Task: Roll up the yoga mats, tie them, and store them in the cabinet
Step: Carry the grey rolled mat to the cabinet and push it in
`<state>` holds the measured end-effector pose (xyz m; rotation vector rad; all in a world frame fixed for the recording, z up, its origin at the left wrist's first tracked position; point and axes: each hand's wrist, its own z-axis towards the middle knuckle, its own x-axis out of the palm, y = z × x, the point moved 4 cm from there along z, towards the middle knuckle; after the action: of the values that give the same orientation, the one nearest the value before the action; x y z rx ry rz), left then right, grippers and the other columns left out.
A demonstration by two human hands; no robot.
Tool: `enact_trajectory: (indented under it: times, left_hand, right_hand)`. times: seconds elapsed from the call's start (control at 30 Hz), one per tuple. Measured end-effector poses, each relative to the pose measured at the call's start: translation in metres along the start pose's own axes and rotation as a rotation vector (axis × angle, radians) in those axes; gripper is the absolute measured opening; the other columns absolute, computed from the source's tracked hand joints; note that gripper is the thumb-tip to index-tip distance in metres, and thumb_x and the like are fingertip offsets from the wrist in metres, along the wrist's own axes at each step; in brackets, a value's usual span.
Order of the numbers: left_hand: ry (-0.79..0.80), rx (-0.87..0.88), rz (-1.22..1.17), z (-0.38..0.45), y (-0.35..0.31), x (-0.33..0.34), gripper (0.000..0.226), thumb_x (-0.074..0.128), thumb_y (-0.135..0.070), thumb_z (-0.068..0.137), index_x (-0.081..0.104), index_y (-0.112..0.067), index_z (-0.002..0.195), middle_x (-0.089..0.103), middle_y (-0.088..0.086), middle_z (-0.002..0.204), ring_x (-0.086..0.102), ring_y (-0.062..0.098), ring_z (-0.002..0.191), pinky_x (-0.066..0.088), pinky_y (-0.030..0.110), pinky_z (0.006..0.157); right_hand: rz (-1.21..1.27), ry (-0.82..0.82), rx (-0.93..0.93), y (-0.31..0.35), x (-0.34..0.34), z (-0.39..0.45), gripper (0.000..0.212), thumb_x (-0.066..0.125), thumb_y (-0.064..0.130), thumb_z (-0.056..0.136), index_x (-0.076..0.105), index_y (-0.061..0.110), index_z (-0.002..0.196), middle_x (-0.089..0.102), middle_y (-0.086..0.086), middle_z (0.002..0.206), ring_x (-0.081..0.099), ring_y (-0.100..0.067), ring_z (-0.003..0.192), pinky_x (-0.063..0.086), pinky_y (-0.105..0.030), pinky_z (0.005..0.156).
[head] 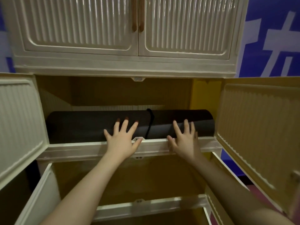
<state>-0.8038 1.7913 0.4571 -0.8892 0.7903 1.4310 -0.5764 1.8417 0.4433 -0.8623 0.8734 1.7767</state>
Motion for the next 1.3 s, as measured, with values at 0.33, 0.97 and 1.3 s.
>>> enact_trajectory:
  times: [0.33,0.97,1.3]
  left_hand:
    - [0.009,-0.03,0.023,0.01,-0.001,0.001,0.068,0.031,-0.068,0.089,0.011,-0.042,0.148,0.005,-0.002,0.158,0.0,0.031,0.144,0.014,0.07,0.107]
    - [0.274,-0.061,-0.072,-0.009,-0.006,-0.077,0.061,0.038,-0.046,0.098,0.014,-0.028,0.151,0.02,0.005,0.157,0.016,0.026,0.144,0.01,0.044,0.117]
    - [0.286,-0.031,-0.131,-0.032,-0.006,-0.271,0.053,0.052,-0.035,0.095,0.041,-0.014,0.142,0.04,0.011,0.146,0.034,0.028,0.136,0.019,0.045,0.112]
  right_hand:
    - [0.022,-0.075,-0.041,-0.007,0.002,0.008,0.063,0.033,0.059,0.096,0.026,0.03,0.151,0.017,-0.013,0.158,0.006,-0.038,0.145,0.019,-0.054,0.114]
    - [-0.029,0.326,-0.008,0.023,-0.09,-0.001,0.063,0.045,0.037,0.098,0.017,0.02,0.152,0.022,-0.013,0.156,0.029,-0.032,0.139,0.036,-0.043,0.106]
    - [0.074,0.382,-0.245,0.1,-0.251,0.003,0.052,0.049,0.032,0.097,0.04,0.012,0.144,0.052,-0.008,0.134,0.055,-0.029,0.116,0.044,-0.042,0.093]
